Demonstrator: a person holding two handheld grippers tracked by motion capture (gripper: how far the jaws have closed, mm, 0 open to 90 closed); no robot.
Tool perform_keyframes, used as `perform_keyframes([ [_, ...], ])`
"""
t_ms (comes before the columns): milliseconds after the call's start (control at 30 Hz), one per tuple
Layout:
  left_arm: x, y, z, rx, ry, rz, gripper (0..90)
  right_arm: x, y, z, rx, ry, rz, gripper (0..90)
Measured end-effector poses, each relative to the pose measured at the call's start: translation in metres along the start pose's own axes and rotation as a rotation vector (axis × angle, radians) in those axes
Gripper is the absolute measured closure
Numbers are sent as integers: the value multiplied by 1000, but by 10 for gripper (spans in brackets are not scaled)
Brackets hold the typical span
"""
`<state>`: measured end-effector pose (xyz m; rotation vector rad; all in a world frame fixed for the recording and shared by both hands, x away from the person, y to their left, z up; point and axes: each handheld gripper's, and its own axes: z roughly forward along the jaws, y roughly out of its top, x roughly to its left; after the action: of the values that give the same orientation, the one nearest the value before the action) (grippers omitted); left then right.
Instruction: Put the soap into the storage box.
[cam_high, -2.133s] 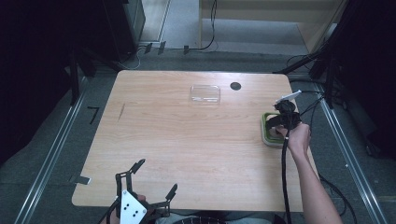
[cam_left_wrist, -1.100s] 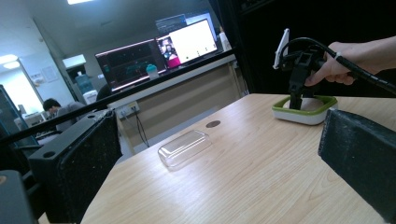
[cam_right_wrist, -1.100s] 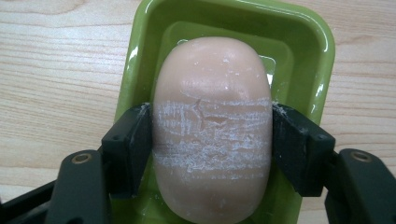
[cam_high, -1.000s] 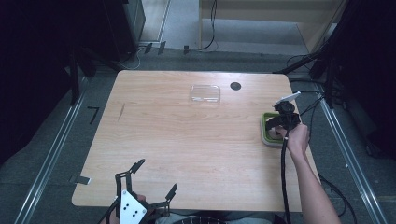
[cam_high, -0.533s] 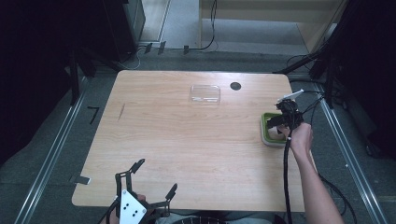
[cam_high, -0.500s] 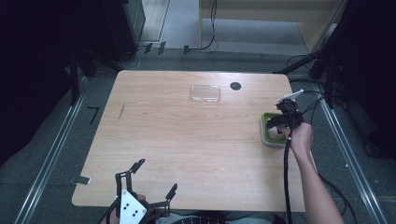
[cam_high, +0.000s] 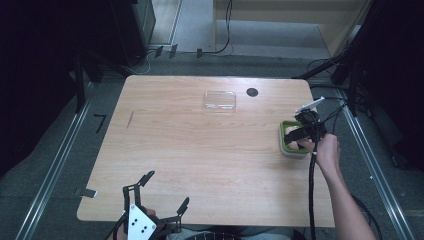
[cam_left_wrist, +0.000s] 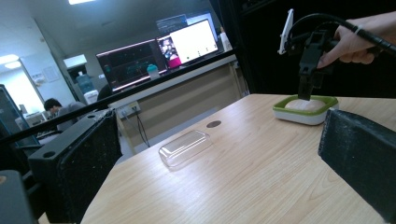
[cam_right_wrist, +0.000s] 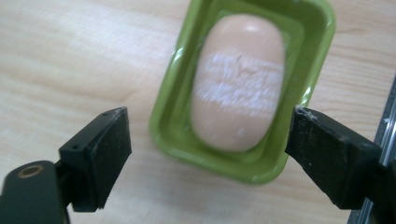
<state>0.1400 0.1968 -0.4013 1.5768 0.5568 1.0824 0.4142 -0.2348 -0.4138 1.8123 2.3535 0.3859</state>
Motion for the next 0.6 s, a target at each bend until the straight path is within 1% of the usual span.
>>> perform_keyframes([
  [133, 0, 0, 0, 1, 1, -1, 0, 6, -10, -9, 16, 16, -38, 133],
  [233, -1, 0, 0, 2, 1, 1, 0, 10, -17, -13, 19, 10, -65, 126],
  [300, -1, 0, 0, 3, 0, 1, 0, 13, -23, -16, 33, 11, -87, 125],
  [367, -1, 0, 0, 2, 1, 1, 0, 16, -28, -17, 40, 0, -108, 124],
  [400, -1, 0, 0, 2, 2, 0, 0, 18, -31, -18, 46, 6, -121, 124],
  [467, -1, 0, 1, 2, 1, 0, 0, 20, -36, -19, 56, 0, -146, 123],
  [600, -1, 0, 1, 3, 0, 1, 0, 26, -48, -19, 69, 3, -182, 124],
])
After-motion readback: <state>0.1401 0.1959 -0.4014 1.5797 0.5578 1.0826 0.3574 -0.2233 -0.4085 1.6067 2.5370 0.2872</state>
